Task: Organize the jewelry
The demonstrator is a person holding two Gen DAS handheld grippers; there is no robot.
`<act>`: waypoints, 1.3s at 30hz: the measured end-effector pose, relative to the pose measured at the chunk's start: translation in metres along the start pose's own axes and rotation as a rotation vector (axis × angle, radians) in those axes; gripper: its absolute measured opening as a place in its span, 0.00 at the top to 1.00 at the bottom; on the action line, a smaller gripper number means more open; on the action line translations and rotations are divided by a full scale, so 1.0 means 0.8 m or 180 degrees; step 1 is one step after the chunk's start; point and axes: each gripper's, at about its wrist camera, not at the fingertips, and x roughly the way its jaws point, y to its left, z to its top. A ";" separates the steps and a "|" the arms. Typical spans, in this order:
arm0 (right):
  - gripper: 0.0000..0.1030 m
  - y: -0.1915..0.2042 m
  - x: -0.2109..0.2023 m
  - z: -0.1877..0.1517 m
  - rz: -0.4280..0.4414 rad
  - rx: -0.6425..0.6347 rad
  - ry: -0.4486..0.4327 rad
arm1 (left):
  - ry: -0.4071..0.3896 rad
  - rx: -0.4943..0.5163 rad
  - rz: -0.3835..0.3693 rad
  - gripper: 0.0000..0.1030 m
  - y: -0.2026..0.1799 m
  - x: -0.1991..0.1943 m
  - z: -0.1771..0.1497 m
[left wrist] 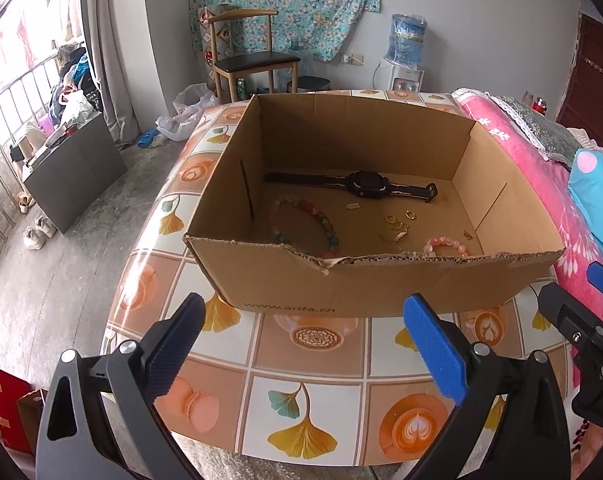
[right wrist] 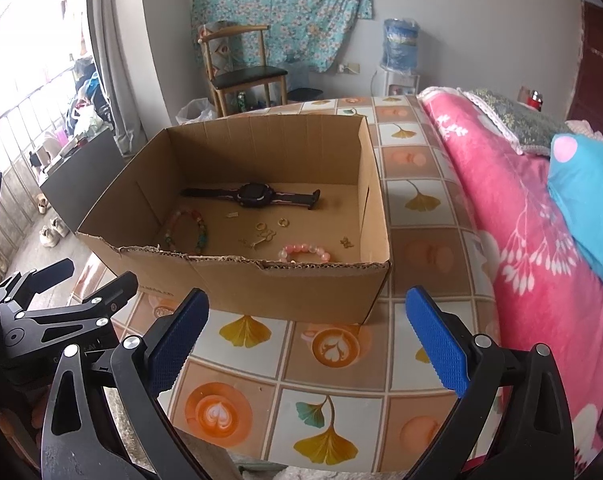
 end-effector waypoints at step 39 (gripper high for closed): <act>0.08 -0.008 0.000 0.000 -0.0009 0.0038 0.0021 | -0.0023 -0.0006 0.0032 0.05 -0.004 -0.005 0.001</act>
